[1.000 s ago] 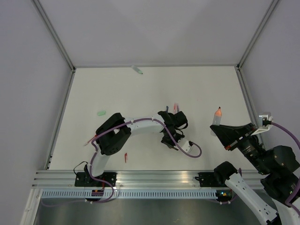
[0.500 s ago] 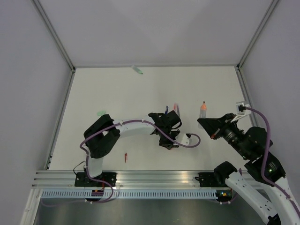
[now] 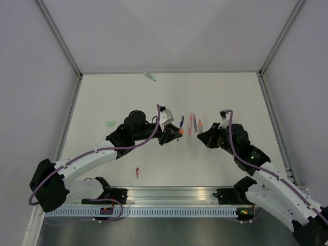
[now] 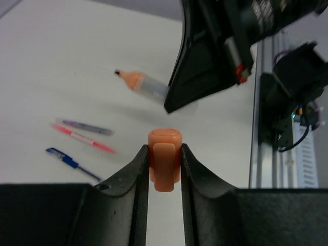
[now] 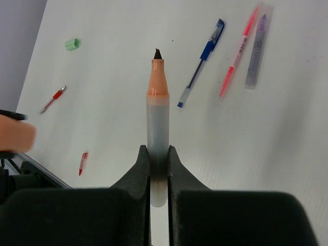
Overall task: Insert the pens into the pen caps
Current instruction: Insert the pen cap onto the pen.
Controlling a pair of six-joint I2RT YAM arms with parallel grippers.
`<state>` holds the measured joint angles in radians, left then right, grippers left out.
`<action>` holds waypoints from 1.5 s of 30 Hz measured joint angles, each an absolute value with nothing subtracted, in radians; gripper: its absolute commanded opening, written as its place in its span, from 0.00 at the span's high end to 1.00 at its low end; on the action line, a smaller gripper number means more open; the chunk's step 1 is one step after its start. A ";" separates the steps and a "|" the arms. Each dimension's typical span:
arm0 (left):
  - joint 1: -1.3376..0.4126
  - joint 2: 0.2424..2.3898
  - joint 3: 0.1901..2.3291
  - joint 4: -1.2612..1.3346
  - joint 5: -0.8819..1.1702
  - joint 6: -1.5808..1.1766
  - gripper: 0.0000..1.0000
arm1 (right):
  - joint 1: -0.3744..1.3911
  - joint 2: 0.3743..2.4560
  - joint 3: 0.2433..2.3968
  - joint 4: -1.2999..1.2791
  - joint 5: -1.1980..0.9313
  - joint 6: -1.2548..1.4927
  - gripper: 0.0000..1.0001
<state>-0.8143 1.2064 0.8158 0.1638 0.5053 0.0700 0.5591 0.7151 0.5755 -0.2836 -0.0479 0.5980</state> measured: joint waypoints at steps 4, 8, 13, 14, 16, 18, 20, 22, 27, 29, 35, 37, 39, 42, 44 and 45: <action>-0.815 1.134 0.785 0.322 0.448 -0.131 0.98 | 0.653 0.800 0.542 -0.181 -0.044 0.578 1.00; -0.815 1.081 0.786 0.384 0.347 -0.273 0.98 | 0.784 0.852 0.522 -0.053 -0.025 0.550 1.00; -0.806 1.046 0.786 0.400 0.205 -0.418 0.98 | 0.856 0.873 0.515 0.071 0.003 0.512 1.00; -0.803 1.042 0.786 0.399 0.180 -0.448 0.98 | 0.871 0.877 0.515 0.090 0.012 0.503 1.00; -0.797 1.032 0.781 0.401 0.138 -0.507 0.98 | 0.899 0.884 0.515 0.126 0.033 0.482 1.00; -0.796 1.017 0.770 0.403 0.099 -0.568 0.98 | 0.928 0.885 0.515 0.157 0.057 0.457 1.00; -0.795 1.003 0.763 0.403 0.065 -0.628 0.98 | 0.949 0.884 0.515 0.187 0.080 0.432 1.00; -0.795 0.995 0.762 0.403 0.036 -0.675 0.98 | 0.973 0.879 0.514 0.219 0.110 0.404 1.00; -0.795 0.990 0.762 0.398 -0.023 -0.756 0.98 | 1.007 0.862 0.512 0.276 0.158 0.358 1.00; -0.795 0.990 0.760 0.398 -0.043 -0.774 0.98 | 1.010 0.864 0.512 0.286 0.168 0.345 1.00; -0.794 0.989 0.744 0.390 -0.089 -0.795 0.98 | 1.013 0.887 0.519 0.291 0.202 0.327 1.00; -0.794 0.989 0.743 0.391 -0.099 -0.796 0.98 | 1.013 0.894 0.527 0.291 0.210 0.321 1.00; -0.794 0.989 0.743 0.391 -0.104 -0.797 0.98 | 1.013 0.900 0.541 0.291 0.216 0.317 1.00; -0.794 0.990 0.741 0.392 -0.106 -0.799 0.98 | 1.013 0.911 0.562 0.291 0.218 0.316 1.00; -0.794 0.993 0.738 0.392 -0.110 -0.800 0.98 | 1.013 0.927 0.580 0.290 0.219 0.314 1.00; -0.794 0.996 0.737 0.392 -0.113 -0.801 0.98 | 1.013 0.936 0.589 0.289 0.218 0.314 1.00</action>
<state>-0.7940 0.9962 0.7372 0.3916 -0.1131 -0.8013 1.0126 0.9356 0.5892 0.2893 0.2180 0.3138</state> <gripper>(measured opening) 0.307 0.078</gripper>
